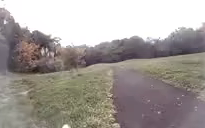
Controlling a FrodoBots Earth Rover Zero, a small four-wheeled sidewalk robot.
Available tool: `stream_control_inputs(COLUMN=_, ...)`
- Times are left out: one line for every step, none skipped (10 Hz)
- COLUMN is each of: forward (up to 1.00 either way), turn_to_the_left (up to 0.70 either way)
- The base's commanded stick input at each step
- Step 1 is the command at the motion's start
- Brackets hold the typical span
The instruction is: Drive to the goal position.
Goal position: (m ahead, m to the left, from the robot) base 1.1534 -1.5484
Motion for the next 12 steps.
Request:
stream_control_inputs(forward=1.0, turn_to_the_left=-0.4)
stream_control_inputs(forward=1.0, turn_to_the_left=-0.4)
stream_control_inputs(forward=1.0, turn_to_the_left=-0.38)
stream_control_inputs(forward=1.0, turn_to_the_left=-0.37)
stream_control_inputs(forward=1.0, turn_to_the_left=-0.27)
stream_control_inputs(forward=1.0, turn_to_the_left=-0.16)
stream_control_inputs(forward=1.0, turn_to_the_left=0.0)
stream_control_inputs(forward=1.0, turn_to_the_left=0.0)
stream_control_inputs(forward=1.0, turn_to_the_left=0.0)
stream_control_inputs(forward=1.0, turn_to_the_left=0.0)
stream_control_inputs(forward=1.0, turn_to_the_left=0.0)
stream_control_inputs(forward=1.0, turn_to_the_left=0.0)
